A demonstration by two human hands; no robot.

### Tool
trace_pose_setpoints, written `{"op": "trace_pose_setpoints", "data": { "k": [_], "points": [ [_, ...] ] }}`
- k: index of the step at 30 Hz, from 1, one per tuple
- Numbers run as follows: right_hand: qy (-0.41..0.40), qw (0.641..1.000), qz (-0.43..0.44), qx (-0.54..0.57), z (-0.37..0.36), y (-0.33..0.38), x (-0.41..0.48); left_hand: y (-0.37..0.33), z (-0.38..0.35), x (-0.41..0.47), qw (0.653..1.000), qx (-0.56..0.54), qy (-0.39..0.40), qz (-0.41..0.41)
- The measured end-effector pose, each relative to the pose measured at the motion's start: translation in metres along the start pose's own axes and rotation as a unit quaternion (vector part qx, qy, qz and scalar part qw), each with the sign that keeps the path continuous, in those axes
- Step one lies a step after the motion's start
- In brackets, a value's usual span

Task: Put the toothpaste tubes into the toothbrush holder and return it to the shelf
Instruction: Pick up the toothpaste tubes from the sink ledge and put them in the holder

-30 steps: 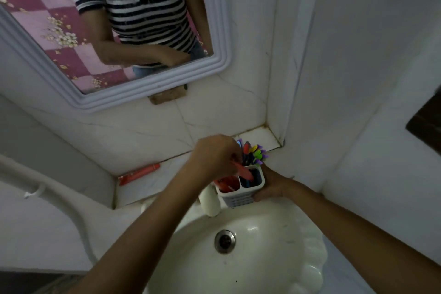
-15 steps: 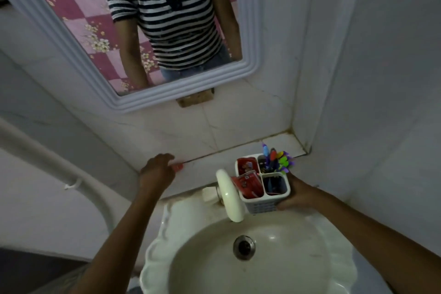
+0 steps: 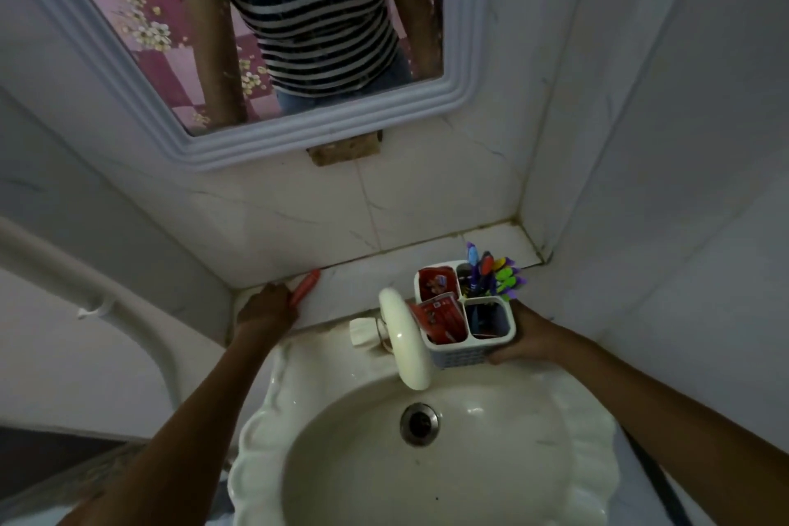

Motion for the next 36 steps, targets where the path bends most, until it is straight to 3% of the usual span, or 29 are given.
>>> {"op": "trace_pose_setpoints", "data": {
  "k": [2, 4, 6, 8, 11, 14, 19, 23, 26, 29, 31, 34, 36],
  "points": [
    [0.002, 1.0, 0.002, -0.003, 0.0, 0.004, -0.001, -0.01, 0.008, -0.006, 0.991, -0.131, -0.002, 0.033],
    [0.002, 1.0, 0.003, -0.002, 0.0, 0.006, -0.002, -0.032, 0.022, -0.017, 0.957, -0.286, -0.016, 0.049],
    [0.005, 1.0, 0.003, 0.003, 0.0, 0.009, -0.004, -0.069, 0.049, -0.031, 0.922, -0.386, -0.031, 0.0],
    [0.004, 1.0, 0.002, 0.01, 0.0, 0.013, -0.005, -0.111, 0.086, -0.048, 0.904, -0.417, -0.047, -0.076],
    [0.008, 1.0, 0.013, 0.015, -0.001, 0.022, -0.007, -0.167, 0.138, -0.08, 0.901, -0.389, -0.067, -0.183],
    [0.007, 1.0, 0.015, 0.019, 0.0, 0.026, -0.009, -0.215, 0.156, -0.105, 0.927, -0.259, -0.063, -0.263],
    [0.008, 1.0, 0.019, 0.022, 0.001, 0.034, -0.012, -0.278, 0.121, -0.116, 0.94, -0.065, -0.01, -0.335],
    [0.012, 0.999, 0.02, 0.029, 0.0, 0.038, -0.012, -0.3, 0.083, -0.117, 0.93, -0.026, 0.024, -0.366],
    [0.008, 0.999, 0.02, 0.044, 0.0, 0.037, -0.012, -0.29, 0.088, -0.112, 0.934, -0.097, 0.009, -0.344],
    [0.005, 0.998, 0.02, 0.052, 0.0, 0.037, -0.013, -0.258, 0.114, -0.099, 0.948, -0.152, -0.09, -0.264],
    [-0.008, 0.998, 0.032, 0.055, 0.002, 0.038, -0.012, -0.235, 0.118, -0.088, 0.962, -0.129, -0.124, -0.205],
    [-0.034, 0.995, 0.05, 0.074, 0.006, 0.037, -0.013, -0.212, 0.093, -0.075, 0.993, -0.029, -0.019, -0.112],
    [-0.058, 0.994, 0.053, 0.079, 0.009, 0.035, -0.017, -0.206, 0.078, -0.076, 0.992, -0.068, 0.071, -0.079]
  ]
}}
Point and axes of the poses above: each hand's wrist, its own x-axis towards the middle knuckle, its own z-axis out of the back of the hand, y = z × x, the point moved 9 cm from there along x, towards the middle knuckle, and after that the axes turned 8 degrees about -y, right-handed, at the moved point
